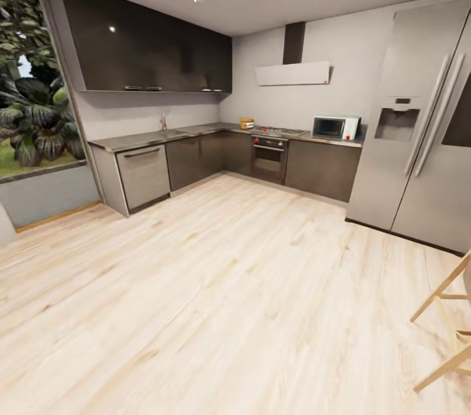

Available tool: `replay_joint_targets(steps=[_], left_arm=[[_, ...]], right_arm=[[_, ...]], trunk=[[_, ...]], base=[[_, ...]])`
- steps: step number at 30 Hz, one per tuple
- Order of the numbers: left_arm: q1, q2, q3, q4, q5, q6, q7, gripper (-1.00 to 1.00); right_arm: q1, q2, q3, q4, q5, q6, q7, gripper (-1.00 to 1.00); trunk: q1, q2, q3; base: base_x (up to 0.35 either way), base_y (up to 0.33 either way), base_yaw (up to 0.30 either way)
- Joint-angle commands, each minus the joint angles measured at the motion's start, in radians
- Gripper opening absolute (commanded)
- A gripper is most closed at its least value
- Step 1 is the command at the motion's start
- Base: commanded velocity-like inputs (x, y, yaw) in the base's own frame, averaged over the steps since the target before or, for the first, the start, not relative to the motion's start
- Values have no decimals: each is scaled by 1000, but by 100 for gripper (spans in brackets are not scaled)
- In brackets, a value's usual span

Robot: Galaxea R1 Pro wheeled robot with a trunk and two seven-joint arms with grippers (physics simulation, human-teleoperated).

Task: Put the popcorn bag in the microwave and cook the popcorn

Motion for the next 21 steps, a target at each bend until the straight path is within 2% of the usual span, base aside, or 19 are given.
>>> replay_joint_targets(steps=[1,21], left_arm=[[0,0,-2,-1,6,-1,0,100],[0,0,-2,-1,6,0,3,100]], right_arm=[[0,0,0,1,0,-6,-1,100],[0,0,-5,1,-3,-38,-1,100]], trunk=[[1,0,-1],[1,0,-1]], base=[[321,0,0],[321,0,0]])
